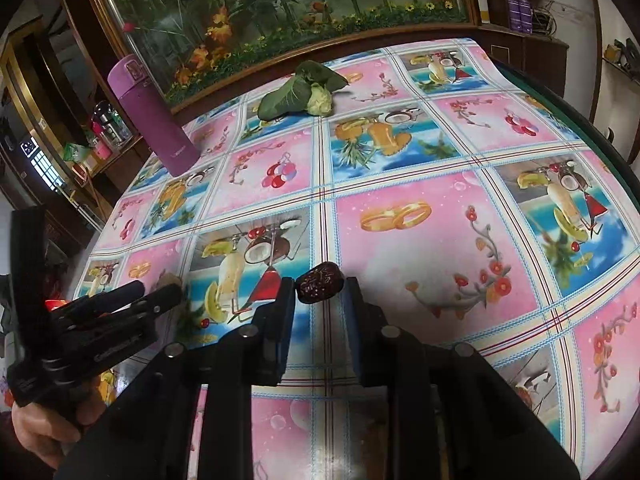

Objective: Organize fruits
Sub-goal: 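Close the right tool on a red date while the left tool grasps a beige round chunk, then carry the red date and the beige chunk over the white tray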

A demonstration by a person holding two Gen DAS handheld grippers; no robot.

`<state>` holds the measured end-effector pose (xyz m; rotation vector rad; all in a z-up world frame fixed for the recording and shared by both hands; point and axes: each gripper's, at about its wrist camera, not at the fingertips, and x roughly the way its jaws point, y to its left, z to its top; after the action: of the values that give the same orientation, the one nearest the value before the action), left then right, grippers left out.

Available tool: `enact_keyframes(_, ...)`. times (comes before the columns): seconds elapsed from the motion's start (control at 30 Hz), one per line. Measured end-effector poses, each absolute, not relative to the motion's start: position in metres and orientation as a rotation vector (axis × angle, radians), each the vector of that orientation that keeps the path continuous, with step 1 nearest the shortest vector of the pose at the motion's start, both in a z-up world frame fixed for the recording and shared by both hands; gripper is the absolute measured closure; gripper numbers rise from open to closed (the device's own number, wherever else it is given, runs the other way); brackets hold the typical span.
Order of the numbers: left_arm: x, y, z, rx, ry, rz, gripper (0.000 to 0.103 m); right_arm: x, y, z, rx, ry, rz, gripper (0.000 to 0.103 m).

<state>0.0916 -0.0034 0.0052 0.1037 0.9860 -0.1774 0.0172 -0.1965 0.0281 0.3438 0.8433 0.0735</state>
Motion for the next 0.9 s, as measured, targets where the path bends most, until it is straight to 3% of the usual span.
enact_keyframes(0.07,0.093,-0.005,0.005,0.105,0.979,-0.179,0.061,0.017,-0.197,0.028,0.343,0.843,0.076,0.077)
enact_keyframes(0.23,0.092,-0.009,0.005,0.105,0.966,-0.202,0.081,0.017,-0.195,0.027,0.342,0.847,0.083,0.077)
enact_keyframes(0.9,0.005,0.015,0.076,0.151,0.718,-0.082,0.081,0.014,-0.179,0.026,0.27,0.804,0.107,0.077)
